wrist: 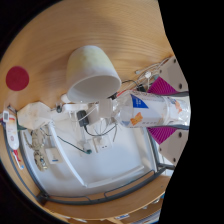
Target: Pour water
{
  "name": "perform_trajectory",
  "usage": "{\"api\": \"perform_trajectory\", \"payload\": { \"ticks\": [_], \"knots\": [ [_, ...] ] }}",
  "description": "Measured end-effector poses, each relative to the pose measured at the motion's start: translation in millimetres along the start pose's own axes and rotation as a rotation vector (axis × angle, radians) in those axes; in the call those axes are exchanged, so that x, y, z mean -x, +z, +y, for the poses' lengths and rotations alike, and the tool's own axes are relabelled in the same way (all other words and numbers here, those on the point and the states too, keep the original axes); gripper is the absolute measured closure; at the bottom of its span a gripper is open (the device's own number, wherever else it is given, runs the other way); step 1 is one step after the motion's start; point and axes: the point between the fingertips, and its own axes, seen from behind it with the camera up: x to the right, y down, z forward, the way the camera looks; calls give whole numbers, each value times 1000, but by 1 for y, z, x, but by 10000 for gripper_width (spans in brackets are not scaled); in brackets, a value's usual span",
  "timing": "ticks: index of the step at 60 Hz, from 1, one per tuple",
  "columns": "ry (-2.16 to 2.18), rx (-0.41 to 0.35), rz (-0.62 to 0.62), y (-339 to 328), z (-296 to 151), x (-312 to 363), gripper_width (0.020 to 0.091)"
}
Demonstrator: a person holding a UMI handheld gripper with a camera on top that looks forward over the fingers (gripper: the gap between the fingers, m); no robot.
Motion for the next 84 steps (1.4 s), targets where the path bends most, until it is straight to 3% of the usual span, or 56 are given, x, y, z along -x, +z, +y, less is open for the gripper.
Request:
{"api": "perform_trajectory", "payload": {
  "ticks": [19,28,35,42,53,62,72,84],
  "knots": [
    [144,12,29,0,-11,0,716],
    [-6,15,29,-11,-12,22,715],
    [-298,-27,29,-29,-31,55,718],
    [-699,-64,67,-51,-62,89,715],
    [-1359,-253,199,-84,-146,126,714],
    [-1557,-395,283,-97,-212,126,701],
    [-1612,-426,406,-95,-270,88,702],
    [-1691,-398,477,-86,-294,46,691]
  ]
}}
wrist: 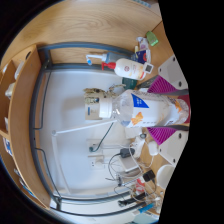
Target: Pour water
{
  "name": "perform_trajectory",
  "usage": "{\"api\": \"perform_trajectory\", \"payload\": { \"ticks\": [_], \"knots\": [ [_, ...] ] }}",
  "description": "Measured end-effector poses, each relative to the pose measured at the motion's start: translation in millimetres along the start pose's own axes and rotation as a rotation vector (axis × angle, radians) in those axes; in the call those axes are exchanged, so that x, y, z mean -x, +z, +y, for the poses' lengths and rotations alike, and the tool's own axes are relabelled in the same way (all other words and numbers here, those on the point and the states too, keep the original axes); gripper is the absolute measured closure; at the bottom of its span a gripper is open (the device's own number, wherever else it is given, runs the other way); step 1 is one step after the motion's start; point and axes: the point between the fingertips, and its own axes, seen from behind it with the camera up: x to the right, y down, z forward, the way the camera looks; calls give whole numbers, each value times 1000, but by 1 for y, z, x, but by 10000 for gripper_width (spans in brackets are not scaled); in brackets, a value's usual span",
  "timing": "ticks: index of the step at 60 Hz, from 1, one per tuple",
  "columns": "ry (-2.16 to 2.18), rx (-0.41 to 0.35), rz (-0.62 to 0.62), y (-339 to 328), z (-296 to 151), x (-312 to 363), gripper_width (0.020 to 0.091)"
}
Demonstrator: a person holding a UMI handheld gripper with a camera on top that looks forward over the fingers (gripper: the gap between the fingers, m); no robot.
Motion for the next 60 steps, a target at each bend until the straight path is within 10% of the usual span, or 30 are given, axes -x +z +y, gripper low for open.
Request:
{"api": "perform_trajectory", "payload": {
  "ticks": [20,30,60],
  "knots": [
    [-8,-19,24,0,32,-1,557],
    [-43,74,49,-7,62,-4,323],
    [-123,349,-6,-175,87,24,320]
  ]
}}
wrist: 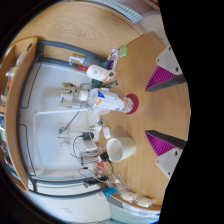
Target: Pour water
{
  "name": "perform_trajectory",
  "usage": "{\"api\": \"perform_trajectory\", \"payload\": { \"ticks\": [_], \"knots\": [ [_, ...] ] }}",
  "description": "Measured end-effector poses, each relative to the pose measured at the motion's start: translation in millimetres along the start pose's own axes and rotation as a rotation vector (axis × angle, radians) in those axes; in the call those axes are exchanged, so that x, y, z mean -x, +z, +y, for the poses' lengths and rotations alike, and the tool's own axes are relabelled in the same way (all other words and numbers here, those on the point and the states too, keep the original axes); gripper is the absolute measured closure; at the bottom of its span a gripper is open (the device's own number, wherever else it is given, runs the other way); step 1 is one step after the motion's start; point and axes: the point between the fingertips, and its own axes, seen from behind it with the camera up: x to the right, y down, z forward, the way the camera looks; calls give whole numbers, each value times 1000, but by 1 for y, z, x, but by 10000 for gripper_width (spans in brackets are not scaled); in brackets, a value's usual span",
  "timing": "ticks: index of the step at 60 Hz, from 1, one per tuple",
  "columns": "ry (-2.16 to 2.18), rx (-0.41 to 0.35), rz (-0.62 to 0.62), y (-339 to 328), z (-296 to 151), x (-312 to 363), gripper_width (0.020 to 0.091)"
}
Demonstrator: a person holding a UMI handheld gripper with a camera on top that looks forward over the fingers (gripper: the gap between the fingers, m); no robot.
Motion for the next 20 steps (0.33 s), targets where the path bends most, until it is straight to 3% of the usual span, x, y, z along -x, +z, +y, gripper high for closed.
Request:
{"api": "perform_trajectory", "payload": {
  "ticks": [20],
  "knots": [
    [28,-23,28,-70,-10,33,324]
  ]
}}
